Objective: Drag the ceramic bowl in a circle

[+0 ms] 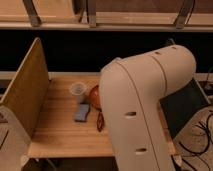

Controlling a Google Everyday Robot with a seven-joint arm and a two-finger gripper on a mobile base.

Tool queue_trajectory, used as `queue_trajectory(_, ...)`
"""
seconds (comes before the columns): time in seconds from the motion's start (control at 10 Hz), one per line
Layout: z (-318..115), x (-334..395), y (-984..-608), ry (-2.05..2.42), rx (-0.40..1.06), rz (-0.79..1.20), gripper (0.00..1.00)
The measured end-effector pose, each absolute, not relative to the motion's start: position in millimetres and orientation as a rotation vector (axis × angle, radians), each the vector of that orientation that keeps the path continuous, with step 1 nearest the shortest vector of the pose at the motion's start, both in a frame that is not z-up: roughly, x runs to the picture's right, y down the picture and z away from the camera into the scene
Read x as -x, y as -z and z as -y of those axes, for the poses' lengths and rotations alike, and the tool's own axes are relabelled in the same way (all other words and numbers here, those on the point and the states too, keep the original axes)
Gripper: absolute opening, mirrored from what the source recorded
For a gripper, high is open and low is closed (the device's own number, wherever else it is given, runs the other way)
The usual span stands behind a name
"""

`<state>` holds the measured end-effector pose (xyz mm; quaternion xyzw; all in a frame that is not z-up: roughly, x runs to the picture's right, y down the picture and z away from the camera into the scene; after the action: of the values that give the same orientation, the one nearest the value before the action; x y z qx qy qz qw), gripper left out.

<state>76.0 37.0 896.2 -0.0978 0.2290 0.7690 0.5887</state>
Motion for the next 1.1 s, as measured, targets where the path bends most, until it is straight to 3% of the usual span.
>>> queue_trajectory(0.5, -35, -75, -898, -1.785, 0.228, -0.523, 0.80)
queue_trajectory(1.1, -51, -51, -935, -1.674, 0.326, -0.562, 0.80)
